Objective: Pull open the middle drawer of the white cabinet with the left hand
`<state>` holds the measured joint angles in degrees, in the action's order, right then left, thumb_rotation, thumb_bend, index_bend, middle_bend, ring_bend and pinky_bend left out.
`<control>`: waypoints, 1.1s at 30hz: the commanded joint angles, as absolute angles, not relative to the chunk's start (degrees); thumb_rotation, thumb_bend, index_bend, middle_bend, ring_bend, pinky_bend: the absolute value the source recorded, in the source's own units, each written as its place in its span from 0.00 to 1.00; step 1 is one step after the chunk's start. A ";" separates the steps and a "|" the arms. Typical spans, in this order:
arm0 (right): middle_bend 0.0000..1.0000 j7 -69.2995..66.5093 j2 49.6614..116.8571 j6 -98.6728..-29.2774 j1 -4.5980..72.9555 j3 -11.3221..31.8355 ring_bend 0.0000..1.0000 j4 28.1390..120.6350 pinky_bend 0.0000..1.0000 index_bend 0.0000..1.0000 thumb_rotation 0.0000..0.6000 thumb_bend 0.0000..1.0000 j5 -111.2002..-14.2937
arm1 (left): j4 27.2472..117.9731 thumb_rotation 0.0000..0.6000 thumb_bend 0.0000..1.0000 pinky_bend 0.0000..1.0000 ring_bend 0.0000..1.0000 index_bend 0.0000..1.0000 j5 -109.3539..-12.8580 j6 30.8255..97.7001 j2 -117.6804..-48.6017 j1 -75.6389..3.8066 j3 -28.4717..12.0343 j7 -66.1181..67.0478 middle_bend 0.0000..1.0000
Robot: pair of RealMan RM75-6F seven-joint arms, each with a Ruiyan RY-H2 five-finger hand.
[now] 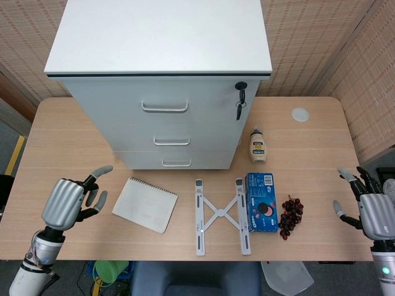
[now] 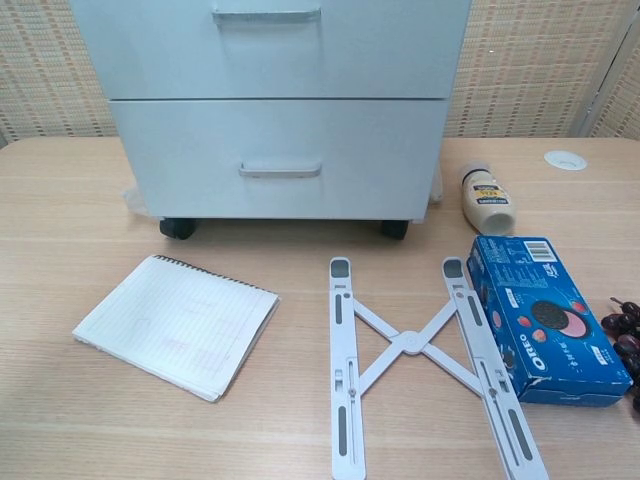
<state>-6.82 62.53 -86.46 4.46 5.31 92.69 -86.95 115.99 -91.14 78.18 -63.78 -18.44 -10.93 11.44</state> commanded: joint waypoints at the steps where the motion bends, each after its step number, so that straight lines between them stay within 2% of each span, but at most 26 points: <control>1: 0.24 -6.89 62.44 -86.24 4.50 5.18 0.13 92.61 0.16 0.14 1.00 0.33 -86.93 | 118.90 1.00 0.50 1.00 0.94 0.21 -87.27 74.26 -65.39 -22.31 -13.35 16.37 0.89; 9: 0.24 -7.72 62.52 -85.75 4.56 4.95 0.13 91.82 0.16 0.14 1.00 0.33 -86.68 | 119.60 1.00 0.58 1.00 0.97 0.19 -78.30 68.93 -70.10 -29.18 -16.69 25.34 0.92; 23: 0.24 -8.69 62.93 -85.20 4.62 4.81 0.13 90.63 0.16 0.14 1.00 0.33 -86.11 | 117.64 1.00 0.58 1.00 0.97 0.20 -62.56 64.40 -73.87 -39.97 -23.06 30.59 0.92; 33: 0.24 -9.00 62.93 -85.31 4.30 4.78 0.13 90.31 0.16 0.14 1.00 0.33 -85.62 | 114.49 1.00 0.58 1.00 0.97 0.22 -55.51 64.30 -75.10 -44.87 -24.24 31.48 0.93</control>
<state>-8.99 62.93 -85.31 4.30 4.77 90.31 -85.62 114.94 -56.09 64.32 -74.93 -44.36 -24.15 31.32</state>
